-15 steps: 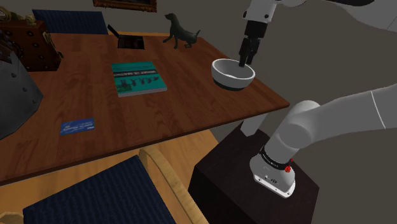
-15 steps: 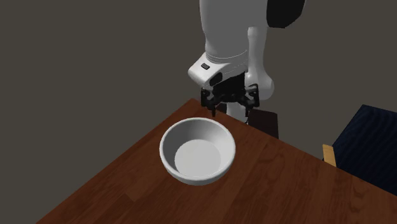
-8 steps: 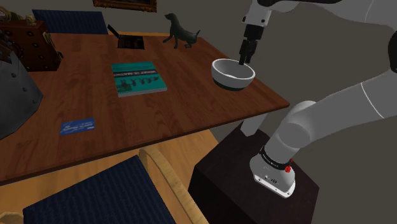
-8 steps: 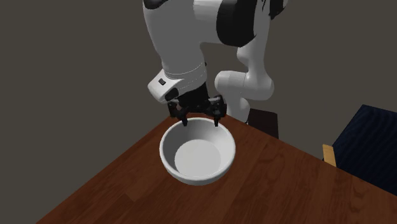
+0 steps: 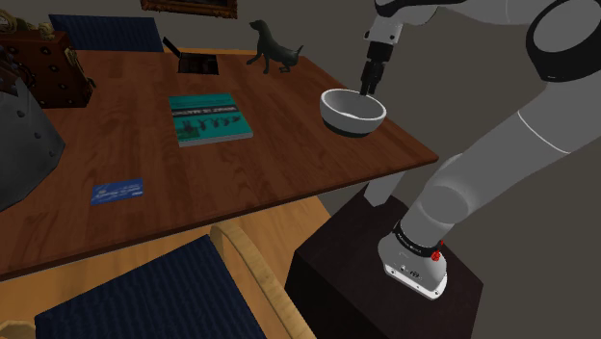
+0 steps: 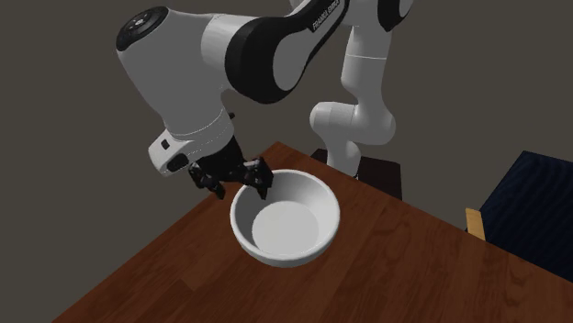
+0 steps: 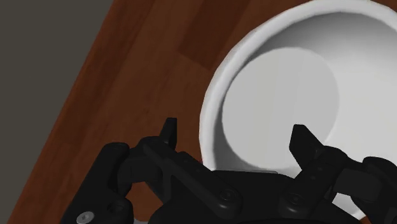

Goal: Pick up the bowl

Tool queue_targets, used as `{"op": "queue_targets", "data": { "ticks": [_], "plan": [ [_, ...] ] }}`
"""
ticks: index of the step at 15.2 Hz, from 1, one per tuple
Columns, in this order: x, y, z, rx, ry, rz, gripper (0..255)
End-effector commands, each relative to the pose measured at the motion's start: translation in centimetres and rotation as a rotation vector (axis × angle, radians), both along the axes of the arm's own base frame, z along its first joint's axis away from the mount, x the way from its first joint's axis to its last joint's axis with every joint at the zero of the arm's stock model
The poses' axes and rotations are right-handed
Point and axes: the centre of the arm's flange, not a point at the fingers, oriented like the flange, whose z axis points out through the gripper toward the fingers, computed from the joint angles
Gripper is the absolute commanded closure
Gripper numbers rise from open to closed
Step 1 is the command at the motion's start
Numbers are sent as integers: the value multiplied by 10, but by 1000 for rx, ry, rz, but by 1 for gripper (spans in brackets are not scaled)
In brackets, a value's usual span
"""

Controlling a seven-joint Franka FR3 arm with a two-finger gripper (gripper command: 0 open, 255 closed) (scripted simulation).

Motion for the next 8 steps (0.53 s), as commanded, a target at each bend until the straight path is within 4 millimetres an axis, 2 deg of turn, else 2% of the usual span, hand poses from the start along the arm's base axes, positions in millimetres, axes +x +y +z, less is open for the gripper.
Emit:
{"op": "queue_targets", "data": {
  "ticks": [1, 7, 8],
  "plan": [
    [2, -8, -9, 1, 0, 2, 0],
    [2, -8, -44, 1, 0, 2, 0],
    [2, -8, -44, 1, 0, 2, 0]
  ]
}}
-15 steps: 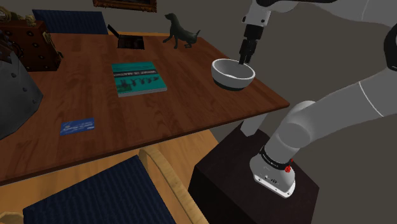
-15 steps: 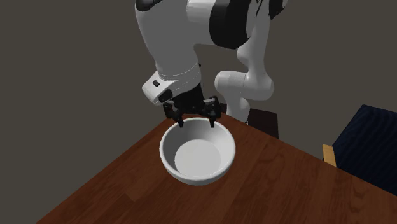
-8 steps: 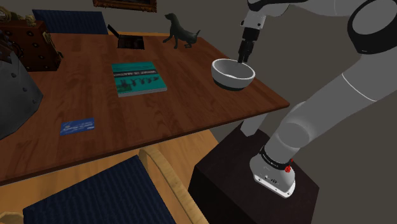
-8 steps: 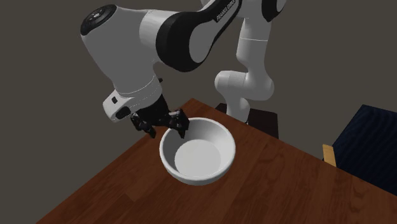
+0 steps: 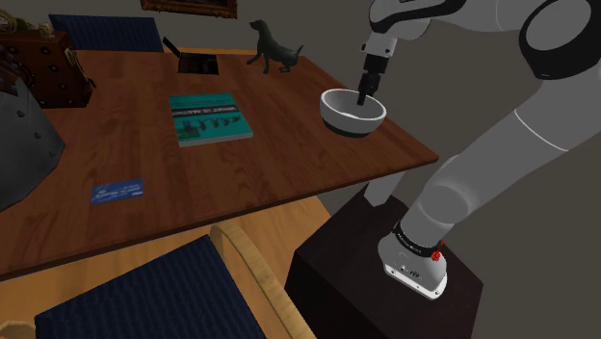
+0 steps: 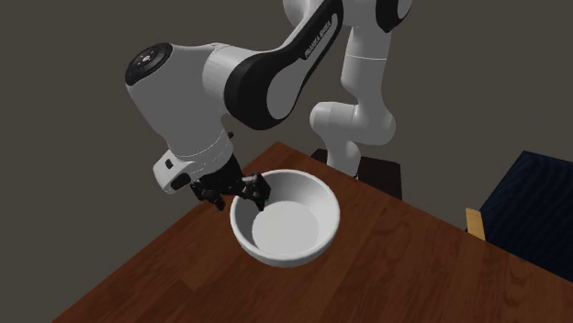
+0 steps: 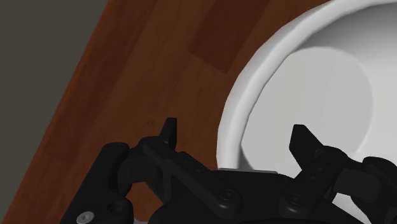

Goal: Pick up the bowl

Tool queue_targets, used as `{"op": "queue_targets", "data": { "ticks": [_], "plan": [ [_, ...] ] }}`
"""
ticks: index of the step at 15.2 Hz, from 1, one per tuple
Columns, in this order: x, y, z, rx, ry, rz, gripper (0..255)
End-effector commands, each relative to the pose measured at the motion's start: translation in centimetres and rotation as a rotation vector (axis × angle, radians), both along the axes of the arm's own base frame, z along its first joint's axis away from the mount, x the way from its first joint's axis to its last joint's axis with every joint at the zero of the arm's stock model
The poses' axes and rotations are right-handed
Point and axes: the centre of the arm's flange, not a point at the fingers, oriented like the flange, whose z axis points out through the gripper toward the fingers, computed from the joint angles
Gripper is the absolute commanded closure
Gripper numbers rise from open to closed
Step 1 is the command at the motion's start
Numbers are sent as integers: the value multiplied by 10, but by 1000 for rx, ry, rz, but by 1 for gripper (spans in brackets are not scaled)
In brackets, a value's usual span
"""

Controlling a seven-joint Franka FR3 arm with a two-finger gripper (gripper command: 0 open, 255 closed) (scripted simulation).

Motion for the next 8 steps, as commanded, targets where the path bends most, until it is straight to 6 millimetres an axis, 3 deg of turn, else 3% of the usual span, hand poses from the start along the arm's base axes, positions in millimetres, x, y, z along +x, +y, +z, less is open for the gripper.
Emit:
{"op": "queue_targets", "data": {
  "ticks": [1, 2, 8],
  "plan": [
    [0, -1, -4, 0, 0, 0, 0],
    [0, 0, -4, 0, 0, 0, 255],
    [0, 0, -3, 0, 0, 0, 255]
  ]
}}
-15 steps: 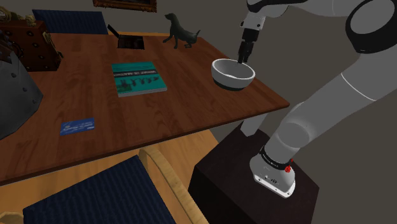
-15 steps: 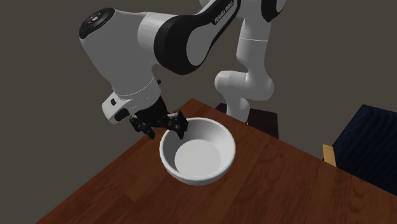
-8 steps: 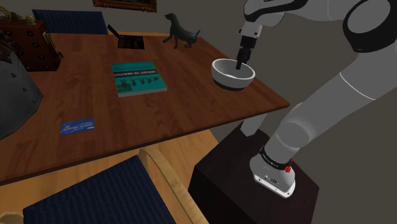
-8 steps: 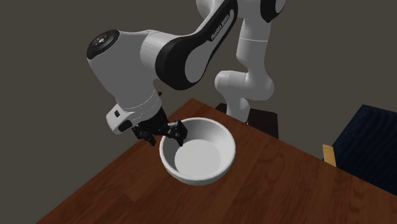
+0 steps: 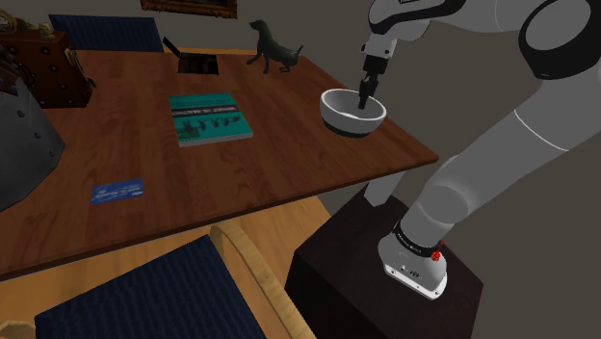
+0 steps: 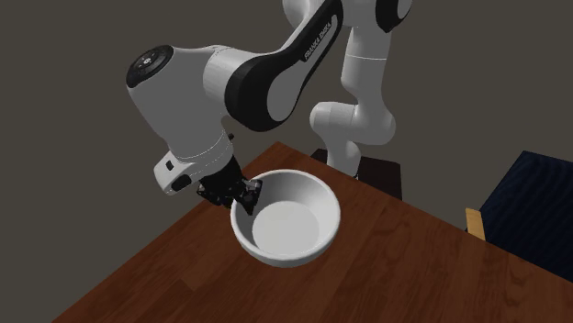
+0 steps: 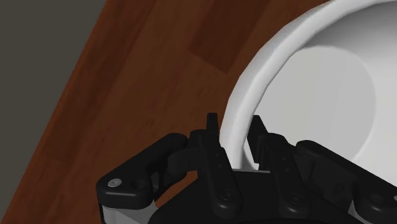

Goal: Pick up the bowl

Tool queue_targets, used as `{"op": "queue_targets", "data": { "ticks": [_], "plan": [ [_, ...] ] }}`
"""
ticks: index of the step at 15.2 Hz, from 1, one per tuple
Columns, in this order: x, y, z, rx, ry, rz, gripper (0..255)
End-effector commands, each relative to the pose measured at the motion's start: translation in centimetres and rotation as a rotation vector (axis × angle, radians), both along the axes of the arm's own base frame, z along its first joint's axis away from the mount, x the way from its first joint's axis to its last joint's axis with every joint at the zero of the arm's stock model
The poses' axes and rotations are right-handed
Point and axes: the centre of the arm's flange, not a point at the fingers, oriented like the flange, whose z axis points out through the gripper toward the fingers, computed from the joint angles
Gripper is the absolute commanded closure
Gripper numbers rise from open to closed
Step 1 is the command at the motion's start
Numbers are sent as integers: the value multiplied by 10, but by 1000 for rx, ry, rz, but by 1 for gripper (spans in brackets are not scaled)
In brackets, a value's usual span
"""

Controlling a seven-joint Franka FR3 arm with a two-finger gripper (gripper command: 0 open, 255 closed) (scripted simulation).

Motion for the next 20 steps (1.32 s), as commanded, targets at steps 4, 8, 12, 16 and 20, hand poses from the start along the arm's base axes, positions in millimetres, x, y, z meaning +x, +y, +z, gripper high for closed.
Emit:
{"op": "queue_targets", "data": {
  "ticks": [4, 8, 12, 16, 20],
  "plan": [
    [0, -1, 4, 0, 2, 1, 255],
    [0, -1, 25, 0, 2, 1, 255],
    [0, -1, 46, 0, 2, 1, 255],
    [0, -1, 67, 0, 2, 1, 255],
    [0, -1, 79, 0, 2, 1, 255]
  ]
}}
